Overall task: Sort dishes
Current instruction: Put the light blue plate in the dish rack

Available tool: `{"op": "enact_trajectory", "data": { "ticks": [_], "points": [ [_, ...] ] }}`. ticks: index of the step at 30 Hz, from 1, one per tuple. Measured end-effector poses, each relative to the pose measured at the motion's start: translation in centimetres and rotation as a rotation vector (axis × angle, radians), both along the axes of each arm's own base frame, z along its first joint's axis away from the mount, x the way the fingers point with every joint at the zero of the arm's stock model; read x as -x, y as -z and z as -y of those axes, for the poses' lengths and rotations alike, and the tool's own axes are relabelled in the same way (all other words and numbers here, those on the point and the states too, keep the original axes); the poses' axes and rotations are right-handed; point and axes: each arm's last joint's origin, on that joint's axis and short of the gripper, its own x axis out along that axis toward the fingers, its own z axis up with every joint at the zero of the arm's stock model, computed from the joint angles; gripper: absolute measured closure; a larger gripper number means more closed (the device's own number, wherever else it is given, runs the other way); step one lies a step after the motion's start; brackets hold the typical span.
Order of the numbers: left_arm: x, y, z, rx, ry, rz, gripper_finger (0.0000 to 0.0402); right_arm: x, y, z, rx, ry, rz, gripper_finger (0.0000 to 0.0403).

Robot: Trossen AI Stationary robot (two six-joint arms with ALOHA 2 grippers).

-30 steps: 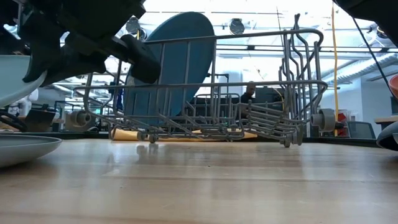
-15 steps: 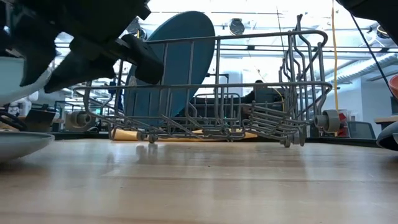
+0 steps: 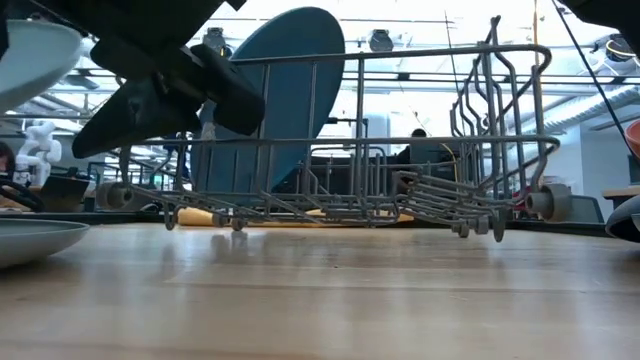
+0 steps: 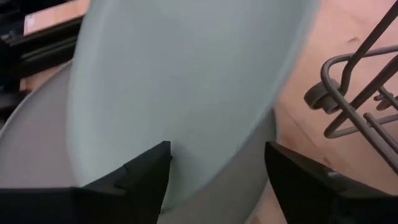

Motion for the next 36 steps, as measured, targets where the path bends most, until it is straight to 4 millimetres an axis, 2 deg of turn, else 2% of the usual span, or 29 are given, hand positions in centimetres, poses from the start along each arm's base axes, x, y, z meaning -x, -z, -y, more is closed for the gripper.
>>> {"op": "enact_trajectory", "data": {
  "ticks": [5, 13, 18, 23, 29, 33, 36],
  "points": [
    [0.3, -1.1, -0.3, -0.033, -0.012, 0.006, 0.0401, 0.5, 0.0, -1.1, 0.022, -0.037, -0.009, 0.0146],
    [0.7, -4.4, -0.8, -0.057, -0.013, 0.086, 0.0401, 1.8, 0.8, -2.1, 0.056, -0.099, -0.127, 0.0145],
    [0.7, -5.7, -1.0, -0.066, -0.013, 0.143, 0.0401, 1.9, 1.3, -2.1, -0.129, -0.261, -0.251, 0.0147],
    [0.7, -5.8, -1.0, -0.081, -0.022, 0.156, 0.0401, 1.3, 1.2, -1.5, -0.26, -0.385, -0.284, 0.0153],
    [0.7, -5.8, -1.0, -0.088, -0.02, 0.16, 0.0401, 0.5, 0.5, -1.5, -0.439, -0.619, -0.262, 0.0155],
    [0.7, -5.8, -1.1, -0.103, -0.026, 0.171, 0.0401, 0.4, -0.7, -1.7, -0.521, -0.748, -0.232, 0.0155],
    [0.7, -5.9, -1.1, -0.104, -0.027, 0.18, 0.0401, 0.5, -2.2, -1.7, -0.508, -0.806, -0.19, 0.0156]
  ]
}}
